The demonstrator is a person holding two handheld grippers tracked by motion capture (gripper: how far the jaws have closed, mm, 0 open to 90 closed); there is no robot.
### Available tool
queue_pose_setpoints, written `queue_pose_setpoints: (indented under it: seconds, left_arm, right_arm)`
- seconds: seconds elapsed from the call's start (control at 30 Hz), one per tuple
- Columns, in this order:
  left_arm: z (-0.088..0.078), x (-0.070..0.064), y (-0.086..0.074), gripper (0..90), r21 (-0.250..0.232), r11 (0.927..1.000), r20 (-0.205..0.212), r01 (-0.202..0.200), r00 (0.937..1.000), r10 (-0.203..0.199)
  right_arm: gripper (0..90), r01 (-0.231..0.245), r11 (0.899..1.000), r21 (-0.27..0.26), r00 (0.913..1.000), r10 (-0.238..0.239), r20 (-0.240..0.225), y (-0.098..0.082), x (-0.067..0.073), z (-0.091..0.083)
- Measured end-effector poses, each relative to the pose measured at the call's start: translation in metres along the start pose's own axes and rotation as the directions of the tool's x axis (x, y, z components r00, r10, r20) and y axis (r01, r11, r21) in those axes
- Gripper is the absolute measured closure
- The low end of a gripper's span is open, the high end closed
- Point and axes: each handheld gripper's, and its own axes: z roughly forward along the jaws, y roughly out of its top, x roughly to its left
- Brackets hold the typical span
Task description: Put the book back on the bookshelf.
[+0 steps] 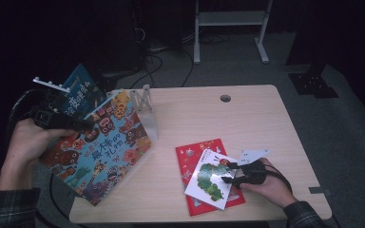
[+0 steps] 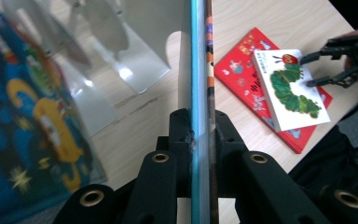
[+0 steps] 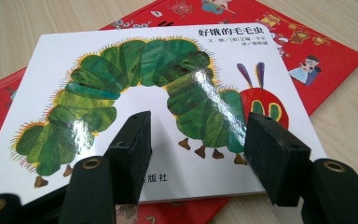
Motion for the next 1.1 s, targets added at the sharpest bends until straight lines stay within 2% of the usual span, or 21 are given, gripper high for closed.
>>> queue_pose_setpoints:
  seconds: [0.2,0.43,0.7,0.83,1.1]
  left_arm:
    - [-0.007,0.012,-0.008,80.6,-0.001,0.9993,-0.042,0.037,0.9985,-0.037]
    - [-0.011,0.023,-0.012,80.6,-0.005,0.9969,-0.081,0.079,0.9935,-0.079]
    - [-0.015,0.031,-0.014,80.6,-0.006,0.9926,-0.134,0.121,0.9836,-0.121]
    - [-0.015,0.033,-0.012,80.6,0.002,0.9915,-0.157,0.130,0.9793,-0.128]
    - [-0.015,0.037,-0.009,80.6,-0.015,0.9875,-0.202,0.157,0.9667,-0.157]
  right_arm:
    - [40.4,0.000,1.000,0.000,1.0000,0.000,0.001,0.000,0.000,0.000]
    - [40.4,0.000,1.000,0.000,1.0000,0.000,0.001,0.000,0.000,0.000]
    - [40.3,0.000,1.000,0.000,1.0000,0.000,0.001,0.000,0.000,0.000]
    - [40.3,0.001,1.000,0.000,1.0000,-0.001,0.002,0.000,0.000,0.000]
    - [40.4,0.000,1.000,0.000,1.0000,0.000,0.001,0.000,-0.001,0.000]
